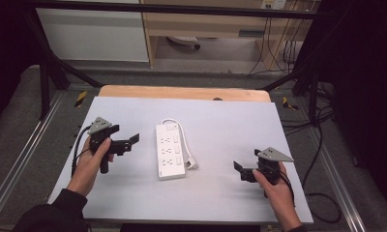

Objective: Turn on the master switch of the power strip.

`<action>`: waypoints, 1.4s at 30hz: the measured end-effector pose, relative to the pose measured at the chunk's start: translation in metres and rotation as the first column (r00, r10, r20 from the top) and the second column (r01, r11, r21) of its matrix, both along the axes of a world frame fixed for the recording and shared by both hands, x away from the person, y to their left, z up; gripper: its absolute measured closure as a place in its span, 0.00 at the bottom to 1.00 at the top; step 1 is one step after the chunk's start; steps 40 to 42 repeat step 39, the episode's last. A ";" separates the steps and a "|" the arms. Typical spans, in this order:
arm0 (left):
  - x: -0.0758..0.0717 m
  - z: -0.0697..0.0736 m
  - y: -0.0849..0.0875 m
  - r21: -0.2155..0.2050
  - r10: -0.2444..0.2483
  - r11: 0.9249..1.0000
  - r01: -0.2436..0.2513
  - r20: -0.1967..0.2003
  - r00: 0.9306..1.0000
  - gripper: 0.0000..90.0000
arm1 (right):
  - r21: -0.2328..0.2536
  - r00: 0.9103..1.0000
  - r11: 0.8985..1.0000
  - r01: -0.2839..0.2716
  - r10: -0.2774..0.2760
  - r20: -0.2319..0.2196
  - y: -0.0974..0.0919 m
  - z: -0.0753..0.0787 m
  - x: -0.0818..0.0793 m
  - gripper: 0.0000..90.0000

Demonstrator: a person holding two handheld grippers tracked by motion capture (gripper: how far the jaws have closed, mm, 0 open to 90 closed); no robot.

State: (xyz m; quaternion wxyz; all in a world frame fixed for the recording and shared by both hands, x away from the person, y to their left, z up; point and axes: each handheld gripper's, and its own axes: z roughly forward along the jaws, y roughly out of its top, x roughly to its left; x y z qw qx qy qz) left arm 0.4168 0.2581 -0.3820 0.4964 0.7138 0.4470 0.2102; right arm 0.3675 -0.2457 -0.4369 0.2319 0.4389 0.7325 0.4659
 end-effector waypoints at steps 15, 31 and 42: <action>-0.027 -0.015 0.014 -0.008 0.003 1.000 -0.003 -0.002 1.000 0.08 | 0.002 1.000 1.000 0.001 -0.001 -0.001 0.000 0.000 0.000 0.03; -0.065 -0.041 0.023 0.032 -0.007 0.999 0.007 -0.006 1.000 0.08 | 0.002 1.000 1.000 0.010 -0.010 -0.004 -0.001 0.000 0.000 0.03; -0.078 -0.047 0.012 0.066 -0.040 0.997 0.041 -0.005 0.999 0.07 | -0.060 0.995 0.995 0.076 -0.079 -0.058 -0.002 -0.010 0.006 0.04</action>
